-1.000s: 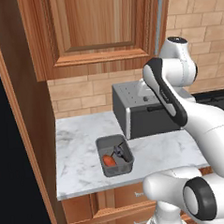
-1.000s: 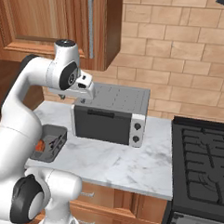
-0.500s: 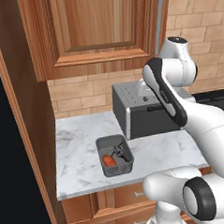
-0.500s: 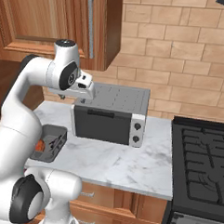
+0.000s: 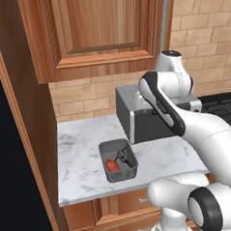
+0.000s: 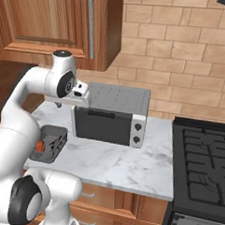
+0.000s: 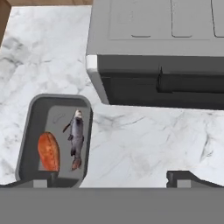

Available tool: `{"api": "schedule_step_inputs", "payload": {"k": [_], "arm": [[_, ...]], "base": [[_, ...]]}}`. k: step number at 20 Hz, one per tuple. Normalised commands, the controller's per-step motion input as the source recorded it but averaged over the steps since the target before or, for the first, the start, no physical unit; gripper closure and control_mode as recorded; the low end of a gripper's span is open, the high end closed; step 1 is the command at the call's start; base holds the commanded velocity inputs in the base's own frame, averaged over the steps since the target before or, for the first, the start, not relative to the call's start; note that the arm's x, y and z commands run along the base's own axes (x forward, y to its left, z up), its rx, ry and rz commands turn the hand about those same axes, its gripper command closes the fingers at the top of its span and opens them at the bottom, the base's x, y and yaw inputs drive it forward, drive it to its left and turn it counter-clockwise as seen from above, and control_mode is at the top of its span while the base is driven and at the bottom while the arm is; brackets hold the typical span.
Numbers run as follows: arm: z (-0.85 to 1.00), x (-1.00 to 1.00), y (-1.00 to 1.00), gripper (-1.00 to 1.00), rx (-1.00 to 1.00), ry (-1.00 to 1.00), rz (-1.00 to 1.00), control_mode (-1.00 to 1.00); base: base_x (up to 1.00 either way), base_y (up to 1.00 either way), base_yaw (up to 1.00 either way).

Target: Place the tupperware on the top shelf of the fridge. Make space for the tupperware among the existing items by rearranging them on the shelves if needed. Close the fridge door when finished.

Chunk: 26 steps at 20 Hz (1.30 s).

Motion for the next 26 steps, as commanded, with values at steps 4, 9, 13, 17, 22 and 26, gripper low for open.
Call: {"api": "schedule_step_inputs", "payload": {"k": [4,9,13,17,22,26], "arm": [[-0.89,-0.20,0.60,-1.00,-0.01,0.05,0.01,-1.00],[-0.70,-0.29,0.54,-1.00,0.00,0.05,0.00,-1.00],[-0.68,-0.10,0.18,-1.00,0.01,0.10,0.00,-1.00],[-0.55,0.01,0.00,-1.00,0.04,0.16,0.00,-1.00],[-0.53,0.17,0.00,-1.00,0.00,0.16,0.00,-1.00],[-0.37,0.28,0.03,-1.00,0.00,0.10,0.00,-1.00]], "base": [[0.00,0.00,0.00],[0.00,0.00,0.00],[0.00,0.00,0.00],[0.00,0.00,0.00],[0.00,0.00,0.00],[0.00,0.00,0.00]]}}
